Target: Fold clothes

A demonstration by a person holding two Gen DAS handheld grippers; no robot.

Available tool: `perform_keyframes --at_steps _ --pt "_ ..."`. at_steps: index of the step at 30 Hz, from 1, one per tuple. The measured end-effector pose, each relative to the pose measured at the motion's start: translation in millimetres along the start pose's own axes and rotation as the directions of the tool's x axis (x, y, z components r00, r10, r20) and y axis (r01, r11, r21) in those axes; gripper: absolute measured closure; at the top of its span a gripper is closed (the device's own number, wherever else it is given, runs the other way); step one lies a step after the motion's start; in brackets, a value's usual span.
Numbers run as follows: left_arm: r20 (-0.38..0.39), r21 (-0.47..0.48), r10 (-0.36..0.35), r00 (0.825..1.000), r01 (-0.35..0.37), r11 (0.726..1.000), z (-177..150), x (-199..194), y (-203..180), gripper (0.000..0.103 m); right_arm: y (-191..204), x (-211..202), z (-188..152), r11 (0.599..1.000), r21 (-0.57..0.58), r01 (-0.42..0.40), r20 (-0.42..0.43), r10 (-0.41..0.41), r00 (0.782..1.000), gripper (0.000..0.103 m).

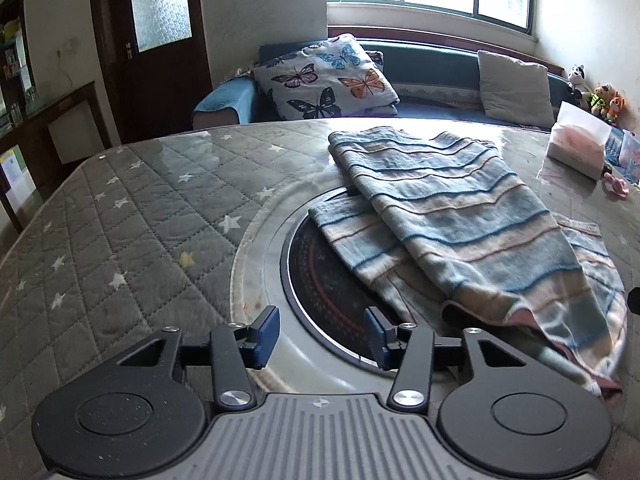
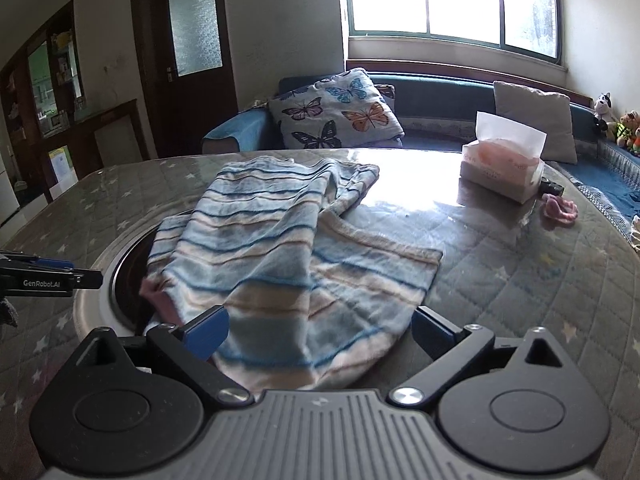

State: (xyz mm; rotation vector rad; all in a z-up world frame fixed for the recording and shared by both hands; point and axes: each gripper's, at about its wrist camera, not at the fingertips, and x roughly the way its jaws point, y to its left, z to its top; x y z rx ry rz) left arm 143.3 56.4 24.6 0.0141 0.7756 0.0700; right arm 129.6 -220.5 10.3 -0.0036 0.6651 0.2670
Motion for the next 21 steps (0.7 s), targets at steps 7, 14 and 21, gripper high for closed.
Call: perform_keyframes --at_steps 7,14,21 --pt "-0.016 0.015 0.013 1.000 -0.012 1.000 21 30 6 0.053 -23 31 19 0.999 0.023 0.038 -0.024 -0.038 0.999 0.013" --pt "-0.032 0.032 0.022 0.999 -0.021 0.999 45 71 5 0.053 -51 76 31 0.996 0.057 0.074 -0.071 -0.070 0.995 0.024" --pt "-0.019 0.047 -0.026 1.000 0.026 0.999 62 99 0 0.053 -63 100 35 0.995 0.074 0.073 -0.087 -0.066 0.994 0.040"
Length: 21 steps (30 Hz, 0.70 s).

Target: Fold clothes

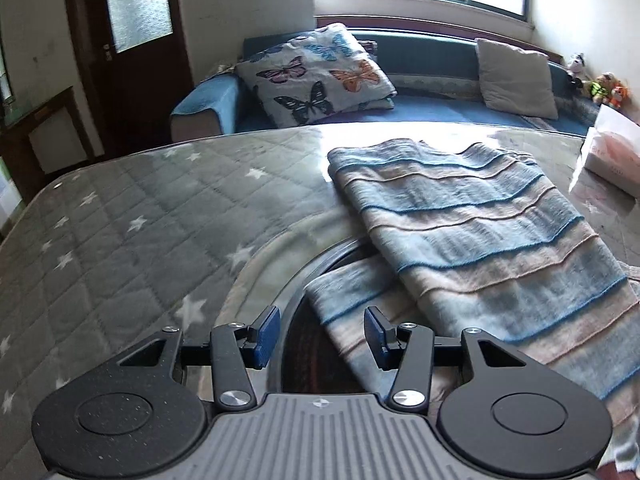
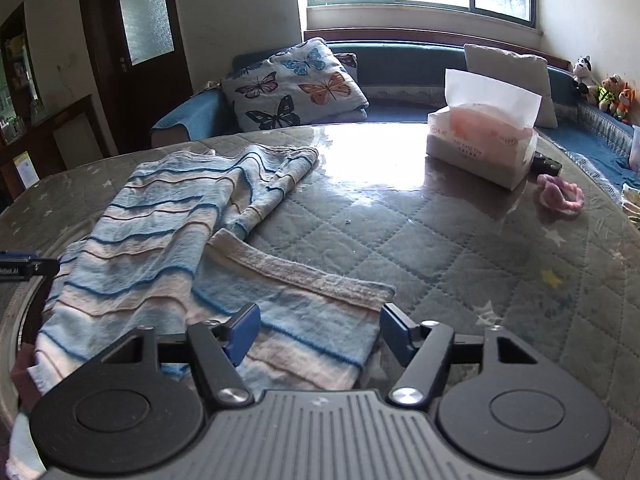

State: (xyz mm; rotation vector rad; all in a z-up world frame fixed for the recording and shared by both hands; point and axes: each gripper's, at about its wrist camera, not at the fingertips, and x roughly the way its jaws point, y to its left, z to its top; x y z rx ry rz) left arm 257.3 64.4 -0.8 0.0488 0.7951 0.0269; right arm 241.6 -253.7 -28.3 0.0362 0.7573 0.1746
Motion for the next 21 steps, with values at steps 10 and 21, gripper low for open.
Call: perform_keyframes --at_steps 10,21 --pt "0.009 0.031 -0.061 0.998 0.061 0.998 2 14 -4 0.086 -6 11 3 1.000 0.000 0.016 0.003 -0.016 1.000 0.046" --pt "0.081 0.015 0.016 0.997 -0.017 1.000 0 -8 -4 0.101 -8 19 4 0.999 0.004 0.052 0.021 -0.052 0.998 0.046"
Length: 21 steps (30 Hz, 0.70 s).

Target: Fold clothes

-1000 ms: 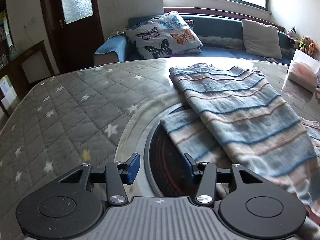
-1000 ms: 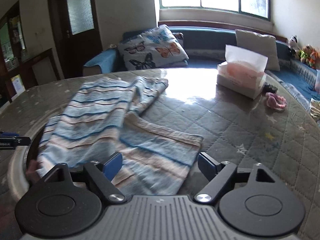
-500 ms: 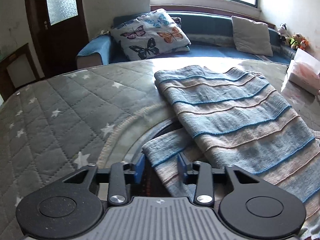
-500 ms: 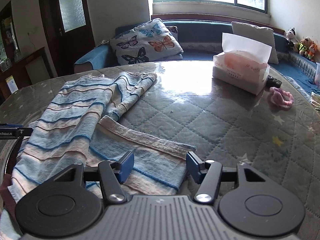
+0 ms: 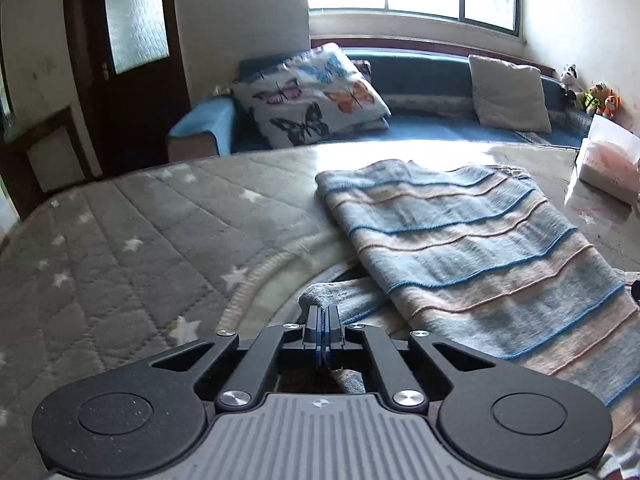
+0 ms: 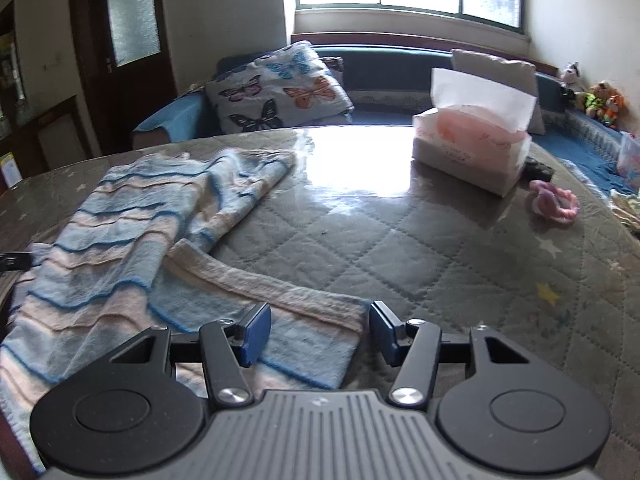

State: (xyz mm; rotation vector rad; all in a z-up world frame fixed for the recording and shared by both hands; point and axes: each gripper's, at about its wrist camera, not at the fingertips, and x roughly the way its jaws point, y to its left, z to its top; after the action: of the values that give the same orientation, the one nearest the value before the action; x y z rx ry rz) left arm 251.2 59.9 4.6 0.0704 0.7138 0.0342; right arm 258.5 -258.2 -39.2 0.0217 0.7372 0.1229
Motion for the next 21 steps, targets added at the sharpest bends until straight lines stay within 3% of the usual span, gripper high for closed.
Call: perform_keyframes --at_steps 5,7,10,21 --pt "0.011 -0.005 0.033 0.999 -0.033 0.999 -2 -13 0 0.102 -1 0 -1 1.000 0.002 0.003 0.004 -0.003 1.000 0.049" --pt "0.015 -0.009 0.045 0.999 -0.045 0.999 -3 -17 0 0.102 0 -4 -1 0.999 0.012 -0.031 0.002 0.031 1.000 0.077" --pt "0.010 -0.018 0.060 0.998 -0.060 0.998 -3 -26 4 0.102 -2 -11 -3 0.998 0.032 -0.049 0.006 0.049 0.999 0.098" --pt "-0.049 -0.046 0.138 0.989 -0.140 0.989 -23 -67 40 0.102 -33 -85 -15 0.995 0.094 0.031 0.117 -0.042 0.992 0.099"
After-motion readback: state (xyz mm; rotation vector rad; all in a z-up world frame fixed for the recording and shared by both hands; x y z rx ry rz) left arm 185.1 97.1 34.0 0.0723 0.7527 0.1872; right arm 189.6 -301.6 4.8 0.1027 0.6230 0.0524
